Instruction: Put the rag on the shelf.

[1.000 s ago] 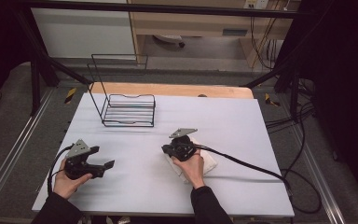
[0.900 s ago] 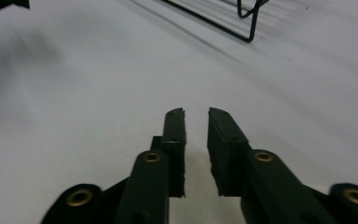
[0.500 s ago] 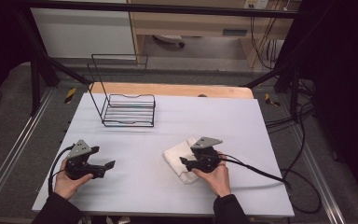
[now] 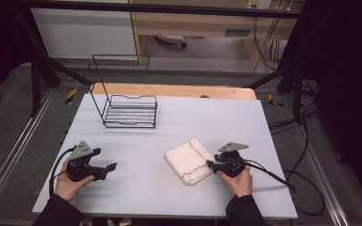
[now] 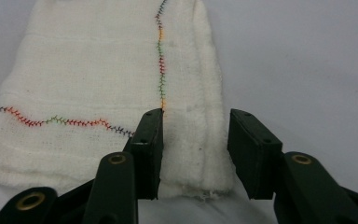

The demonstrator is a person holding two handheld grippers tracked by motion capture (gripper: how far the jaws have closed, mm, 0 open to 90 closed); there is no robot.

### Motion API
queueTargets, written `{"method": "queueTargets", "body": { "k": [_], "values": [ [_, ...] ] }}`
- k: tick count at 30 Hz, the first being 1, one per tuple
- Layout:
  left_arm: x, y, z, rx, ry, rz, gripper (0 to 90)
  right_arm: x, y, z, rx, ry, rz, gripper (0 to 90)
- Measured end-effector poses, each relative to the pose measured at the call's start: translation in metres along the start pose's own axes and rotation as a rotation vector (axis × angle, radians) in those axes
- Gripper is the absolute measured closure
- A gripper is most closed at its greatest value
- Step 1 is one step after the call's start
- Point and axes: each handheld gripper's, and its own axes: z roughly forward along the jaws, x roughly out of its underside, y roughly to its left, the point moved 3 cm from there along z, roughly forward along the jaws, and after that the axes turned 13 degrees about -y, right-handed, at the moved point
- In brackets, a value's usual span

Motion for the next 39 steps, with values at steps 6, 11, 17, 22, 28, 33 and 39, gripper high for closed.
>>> {"method": "queueTargets", "body": {
  "k": [6,11,17,22,28,33,39],
  "values": [
    [0.0,-0.001,0.0,0.002,0.002,0.0,9.9,0.001,0.001,0.0,-0.039,0.014,0.073,76.0],
    [0.0,0.0,0.0,0.002,0.004,0.0,9.9,0.001,0.003,-0.002,-0.042,0.017,0.105,81.2],
    [0.0,0.0,0.0,-0.001,0.003,-0.003,9.9,0.004,0.015,-0.009,-0.066,0.029,0.141,81.7],
    [-0.001,-0.002,0.001,-0.003,0.005,-0.006,10.0,0.008,0.023,-0.013,-0.063,0.017,0.127,80.7],
    [-0.007,-0.008,0.004,-0.012,0.004,-0.022,10.2,0.0,0.015,-0.017,-0.058,-0.065,0.054,61.4],
    [-0.018,-0.02,0.015,-0.015,0.005,-0.029,10.0,-0.006,0.007,-0.018,-0.05,-0.101,0.042,46.8],
    [-0.034,-0.045,0.043,-0.009,0.02,-0.031,11.8,-0.004,-0.004,-0.018,-0.052,-0.122,0.048,23.6]
  ]
}}
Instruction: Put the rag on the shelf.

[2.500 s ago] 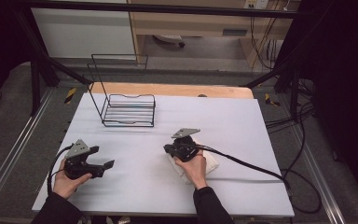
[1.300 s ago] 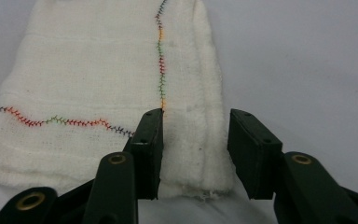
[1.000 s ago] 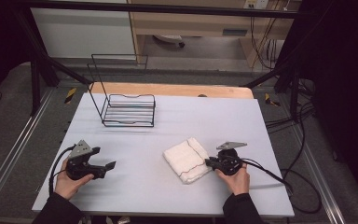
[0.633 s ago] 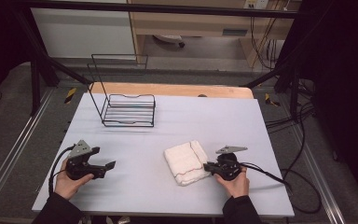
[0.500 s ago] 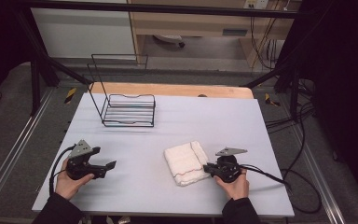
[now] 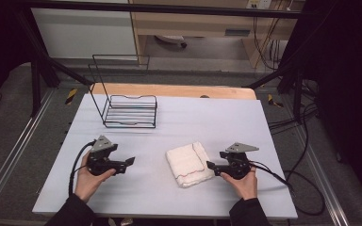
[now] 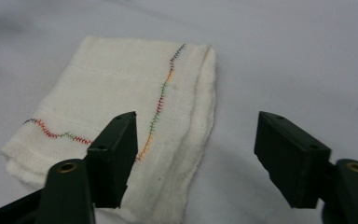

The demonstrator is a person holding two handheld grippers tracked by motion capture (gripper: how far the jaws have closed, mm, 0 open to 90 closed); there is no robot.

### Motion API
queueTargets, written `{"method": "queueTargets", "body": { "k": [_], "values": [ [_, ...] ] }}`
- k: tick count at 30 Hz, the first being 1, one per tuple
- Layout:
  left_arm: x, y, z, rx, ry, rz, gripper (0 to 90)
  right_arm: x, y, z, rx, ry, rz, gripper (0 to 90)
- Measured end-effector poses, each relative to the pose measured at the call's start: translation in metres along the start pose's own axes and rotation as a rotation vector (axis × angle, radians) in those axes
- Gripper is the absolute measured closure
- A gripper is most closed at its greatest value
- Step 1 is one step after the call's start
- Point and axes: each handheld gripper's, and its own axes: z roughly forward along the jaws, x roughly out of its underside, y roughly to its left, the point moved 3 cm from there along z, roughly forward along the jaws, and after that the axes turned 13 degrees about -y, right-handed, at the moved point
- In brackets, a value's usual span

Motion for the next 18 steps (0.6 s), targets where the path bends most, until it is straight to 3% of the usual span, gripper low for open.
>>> {"method": "queueTargets", "body": {
  "k": [6,13,18],
  "values": [
    [-0.008,-0.028,0.037,0.007,0.04,0.006,15.0,0.0,0.0,-0.001,-0.011,0.0,-0.01,12.2],
    [-0.008,-0.047,0.07,-0.006,0.079,-0.007,21.8,0.001,0.0,0.001,-0.009,0.011,-0.006,8.4],
    [-0.006,-0.057,0.087,0.01,0.086,-0.05,31.1,0.002,0.0,0.002,-0.002,0.017,-0.006,6.7]
  ]
}}
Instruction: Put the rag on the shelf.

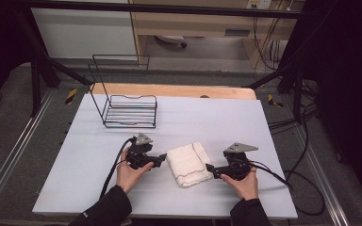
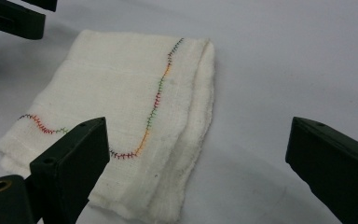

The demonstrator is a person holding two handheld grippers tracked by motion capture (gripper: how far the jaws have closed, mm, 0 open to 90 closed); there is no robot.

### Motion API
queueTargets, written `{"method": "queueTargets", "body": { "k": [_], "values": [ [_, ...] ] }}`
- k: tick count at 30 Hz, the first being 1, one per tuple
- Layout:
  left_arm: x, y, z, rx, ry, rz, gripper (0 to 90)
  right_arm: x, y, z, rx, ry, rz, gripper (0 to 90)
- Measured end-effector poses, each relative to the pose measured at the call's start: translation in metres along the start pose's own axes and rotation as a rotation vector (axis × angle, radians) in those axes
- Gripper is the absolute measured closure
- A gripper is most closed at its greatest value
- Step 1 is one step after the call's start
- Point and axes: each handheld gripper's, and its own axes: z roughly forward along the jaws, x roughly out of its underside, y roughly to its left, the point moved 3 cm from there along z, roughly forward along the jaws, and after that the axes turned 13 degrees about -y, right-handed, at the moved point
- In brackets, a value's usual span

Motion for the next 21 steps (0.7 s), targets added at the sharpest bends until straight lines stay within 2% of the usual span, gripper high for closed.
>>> {"method": "queueTargets", "body": {
  "k": [7,12,17,21],
  "values": [
    [-0.002,-0.01,0.015,0.006,0.018,-0.042,41.2,0.0,-0.001,0.001,0.0,0.002,-0.008,6.7],
    [0.0,-0.011,0.025,0.007,0.031,-0.095,51.4,-0.001,-0.002,0.002,0.001,-0.004,0.002,8.0],
    [0.003,-0.012,0.03,0.01,0.044,-0.105,56.0,-0.005,-0.006,0.007,0.001,-0.018,0.011,9.7],
    [0.004,-0.012,0.034,0.017,0.043,-0.123,61.1,-0.012,-0.011,0.014,0.001,-0.034,0.047,12.0]
  ]
}}
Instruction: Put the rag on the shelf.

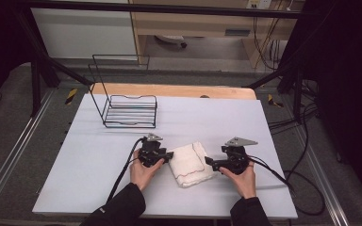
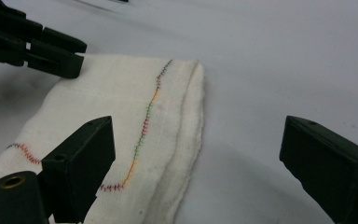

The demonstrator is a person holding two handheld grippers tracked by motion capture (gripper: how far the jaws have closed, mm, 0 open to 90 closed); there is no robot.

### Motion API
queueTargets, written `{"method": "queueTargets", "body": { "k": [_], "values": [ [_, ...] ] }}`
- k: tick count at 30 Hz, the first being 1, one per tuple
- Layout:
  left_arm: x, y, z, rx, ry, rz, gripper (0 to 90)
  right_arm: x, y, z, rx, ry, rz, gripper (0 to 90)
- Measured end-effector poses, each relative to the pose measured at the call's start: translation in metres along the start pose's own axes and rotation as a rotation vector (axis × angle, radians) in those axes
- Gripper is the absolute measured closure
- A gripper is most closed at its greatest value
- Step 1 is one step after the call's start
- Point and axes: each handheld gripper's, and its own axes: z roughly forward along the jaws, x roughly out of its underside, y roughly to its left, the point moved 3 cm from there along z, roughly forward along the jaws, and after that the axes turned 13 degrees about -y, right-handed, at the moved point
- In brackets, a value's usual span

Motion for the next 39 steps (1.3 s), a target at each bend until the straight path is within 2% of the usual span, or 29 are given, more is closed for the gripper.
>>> {"method": "queueTargets", "body": {
  "k": [1,5,8,10,13,19,20,24,25,26,27,28,33,39],
  "values": [
    [0.0,0.0,0.001,0.001,0.0,-0.001,61.9,-0.001,-0.001,0.002,0.0,0.002,0.008,12.7],
    [0.001,-0.002,0.002,0.002,-0.005,0.005,66.2,-0.009,-0.002,0.013,0.0,0.004,-0.013,18.1],
    [0.001,-0.001,0.003,0.012,-0.002,-0.003,68.4,-0.014,-0.003,0.025,-0.013,-0.008,0.014,22.4],
    [0.001,-0.002,0.003,0.008,-0.002,0.006,68.7,-0.015,-0.004,0.029,-0.011,-0.007,0.017,24.3],
    [0.002,-0.005,0.003,-0.003,-0.011,0.026,69.8,-0.017,-0.005,0.047,-0.001,0.024,-0.022,31.1],
    [0.003,-0.004,0.004,0.004,-0.015,0.032,70.3,-0.017,-0.005,0.065,0.004,0.067,-0.032,38.9],
    [0.003,-0.004,0.004,0.006,-0.014,0.033,70.4,-0.015,-0.003,0.071,-0.008,0.075,-0.013,40.8],
    [0.003,-0.004,0.003,0.011,-0.012,0.037,70.6,-0.012,-0.002,0.076,-0.011,0.087,-0.02,44.7],
    [0.003,-0.004,0.003,0.013,-0.013,0.036,70.9,-0.012,-0.001,0.076,-0.025,0.092,-0.026,49.2],
    [0.003,-0.004,0.003,0.016,-0.012,0.036,70.9,-0.012,-0.001,0.076,-0.025,0.092,-0.026,49.2],
    [0.003,-0.004,0.003,0.017,-0.012,0.035,71.2,-0.011,0.001,0.075,-0.039,0.098,-0.025,54.7],
    [0.003,-0.004,0.003,0.018,-0.012,0.036,71.2,-0.011,0.001,0.075,-0.039,0.098,-0.025,54.7],
    [0.002,-0.003,0.004,0.037,-0.009,0.021,74.9,-0.011,0.002,0.073,-0.056,0.123,-0.003,59.1],
    [0.001,-0.004,0.003,0.037,-0.012,0.016,79.4,-0.012,0.003,0.072,-0.066,0.146,0.005,69.8]
  ]
}}
